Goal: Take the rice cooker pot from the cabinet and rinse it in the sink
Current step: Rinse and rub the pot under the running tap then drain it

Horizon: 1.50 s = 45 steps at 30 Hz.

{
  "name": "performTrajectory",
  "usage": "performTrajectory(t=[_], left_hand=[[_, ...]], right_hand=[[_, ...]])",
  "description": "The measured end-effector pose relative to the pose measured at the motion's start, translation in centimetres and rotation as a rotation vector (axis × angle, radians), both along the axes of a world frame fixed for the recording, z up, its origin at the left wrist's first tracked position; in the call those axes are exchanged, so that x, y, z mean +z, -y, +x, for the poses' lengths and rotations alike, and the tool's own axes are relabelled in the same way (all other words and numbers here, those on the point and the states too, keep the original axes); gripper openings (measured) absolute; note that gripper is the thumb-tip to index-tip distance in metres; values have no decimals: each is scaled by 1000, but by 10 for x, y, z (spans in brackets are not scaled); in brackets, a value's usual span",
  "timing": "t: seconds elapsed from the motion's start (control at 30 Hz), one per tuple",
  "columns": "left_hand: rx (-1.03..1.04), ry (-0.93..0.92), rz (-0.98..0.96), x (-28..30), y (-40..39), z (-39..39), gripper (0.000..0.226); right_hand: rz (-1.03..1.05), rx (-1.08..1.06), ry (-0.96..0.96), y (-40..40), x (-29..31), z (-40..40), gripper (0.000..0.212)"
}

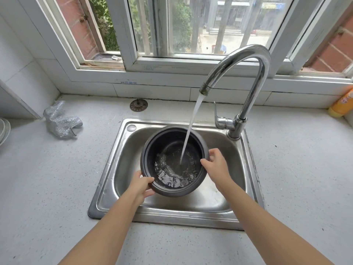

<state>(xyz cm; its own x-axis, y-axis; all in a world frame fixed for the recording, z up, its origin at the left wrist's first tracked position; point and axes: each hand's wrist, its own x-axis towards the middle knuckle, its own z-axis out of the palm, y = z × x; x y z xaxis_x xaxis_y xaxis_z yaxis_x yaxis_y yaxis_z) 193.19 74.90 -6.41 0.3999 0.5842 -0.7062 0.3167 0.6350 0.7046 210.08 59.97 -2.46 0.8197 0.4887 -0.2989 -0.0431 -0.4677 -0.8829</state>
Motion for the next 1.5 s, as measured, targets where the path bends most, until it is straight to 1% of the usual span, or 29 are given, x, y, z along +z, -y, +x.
performTrajectory(t=[0.07, 0.17, 0.23, 0.43, 0.6, 0.7, 0.77, 0.87, 1.03, 1.2, 1.33, 1.43, 1.5], left_hand=[[-15, -38, -15, -3, 2, 0, 29], [5, -47, -93, -5, 4, -2, 11], [15, -25, -113, -7, 4, -3, 7], [45, 58, -26, -4, -4, -3, 12], [92, 46, 109, 0, -11, -5, 18], [107, 28, 191, 1, -13, -7, 19], [79, 25, 250, 2, -12, -7, 16], [53, 17, 325, 3, -9, -7, 22], [-18, -24, 449, 5, -8, -10, 23], [-153, -101, 594, 8, -12, -13, 25], [-206, -150, 627, 8, -10, -11, 27], [-214, -163, 627, 8, -7, -11, 26], [-238, -184, 659, 9, -5, -11, 26]], right_hand=[[-20, 36, 55, -3, 6, 0, 19], [-30, 82, 108, -5, 12, 2, 19], [-13, 101, 110, -6, 14, 4, 20], [17, 72, 76, -4, 6, 10, 25], [20, 47, -10, -5, -5, 8, 47], [11, 48, -54, -4, -9, 8, 46], [-7, 46, -79, -3, -12, 9, 45], [-51, 71, -102, -1, -17, 10, 47], [-116, 139, -76, 1, -22, 10, 49], [-154, 216, -41, 1, -22, 11, 62], [-166, 273, -17, 1, -21, 11, 51], [-175, 275, -15, 5, -21, 12, 49], [-194, 276, -18, 7, -20, 14, 46]])
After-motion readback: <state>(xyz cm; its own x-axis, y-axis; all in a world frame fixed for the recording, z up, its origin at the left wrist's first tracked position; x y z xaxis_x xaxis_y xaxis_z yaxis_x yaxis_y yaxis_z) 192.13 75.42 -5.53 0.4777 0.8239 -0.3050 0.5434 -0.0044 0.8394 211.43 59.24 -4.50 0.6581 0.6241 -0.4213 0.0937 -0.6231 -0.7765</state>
